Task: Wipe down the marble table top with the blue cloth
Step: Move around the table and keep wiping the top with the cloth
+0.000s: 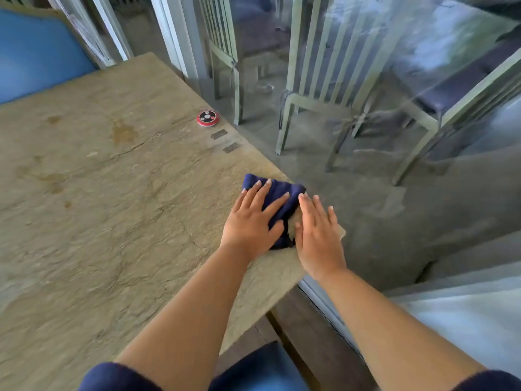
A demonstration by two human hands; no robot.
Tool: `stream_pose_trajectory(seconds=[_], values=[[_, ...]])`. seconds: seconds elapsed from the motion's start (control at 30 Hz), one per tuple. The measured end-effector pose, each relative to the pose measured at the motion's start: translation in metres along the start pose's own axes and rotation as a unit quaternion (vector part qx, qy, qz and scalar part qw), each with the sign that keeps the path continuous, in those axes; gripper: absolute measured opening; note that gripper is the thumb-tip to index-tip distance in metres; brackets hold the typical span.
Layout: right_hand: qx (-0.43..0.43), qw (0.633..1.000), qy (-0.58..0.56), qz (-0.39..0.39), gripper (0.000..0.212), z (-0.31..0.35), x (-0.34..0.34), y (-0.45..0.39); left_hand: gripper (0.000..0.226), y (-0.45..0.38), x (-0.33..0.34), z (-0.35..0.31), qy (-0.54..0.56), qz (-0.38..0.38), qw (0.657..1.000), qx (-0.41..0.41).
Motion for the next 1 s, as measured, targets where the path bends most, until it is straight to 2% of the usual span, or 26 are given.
stream_pose_trajectory(seconds=[0.1,0.17,0.23,0.33,0.4,0.43,0.6,0.7,0.77,0.83,0.93,1.0], values=[[-0.014,0.998,-0.064,-0.020,0.056,-0.001,-0.009,0.003,0.059,0.051,0.005,-0.004,-0.003,0.016,0.996,0.092],[0.008,0.990,-0.138,-0.013,0.054,-0.004,-0.017,0.003,0.059,0.067,0.006,0.015,-0.013,0.033,0.995,0.097],[0.023,0.985,-0.170,-0.011,0.053,-0.007,-0.022,0.006,0.060,0.058,0.000,0.040,-0.002,0.016,0.999,0.027],[0.033,0.985,-0.168,-0.015,0.050,-0.013,-0.022,0.016,0.063,0.019,-0.007,0.052,0.023,-0.021,0.991,-0.129],[0.048,0.979,-0.197,-0.007,0.052,-0.016,-0.021,0.021,0.060,-0.004,-0.004,0.034,0.038,-0.021,0.984,-0.173],[0.058,0.973,-0.221,-0.004,0.053,-0.018,-0.021,0.022,0.059,-0.010,-0.001,0.020,0.039,-0.017,0.986,-0.161],[0.138,0.944,-0.297,0.025,0.049,-0.030,-0.018,0.021,0.063,0.021,0.017,-0.047,0.010,0.000,1.000,0.024],[0.138,0.961,-0.240,0.005,0.051,-0.013,-0.019,0.024,0.062,0.051,0.014,-0.041,0.078,0.017,0.995,0.060],[0.127,0.978,-0.162,-0.030,0.054,0.009,-0.015,0.032,0.057,0.062,0.000,-0.020,0.167,0.007,0.986,0.028],[0.094,0.992,-0.074,-0.028,0.061,0.042,-0.002,0.039,0.051,0.070,-0.012,0.013,0.176,-0.031,0.982,-0.054],[0.066,0.997,0.041,0.026,0.077,0.084,0.019,0.040,0.049,0.089,-0.015,0.071,0.098,-0.036,0.975,-0.198],[0.042,0.994,0.081,0.058,0.074,0.094,0.028,0.028,0.050,0.105,-0.014,0.099,0.071,-0.046,0.960,-0.267]])
Point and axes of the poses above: each hand's wrist, its own y-axis away from the middle knuckle, its own x-axis out of the palm, z = x × y, the point moved 7 cm from there along -y, towards the middle knuckle, and after that the axes turned 6 degrees about z, right-handed, at the moved point
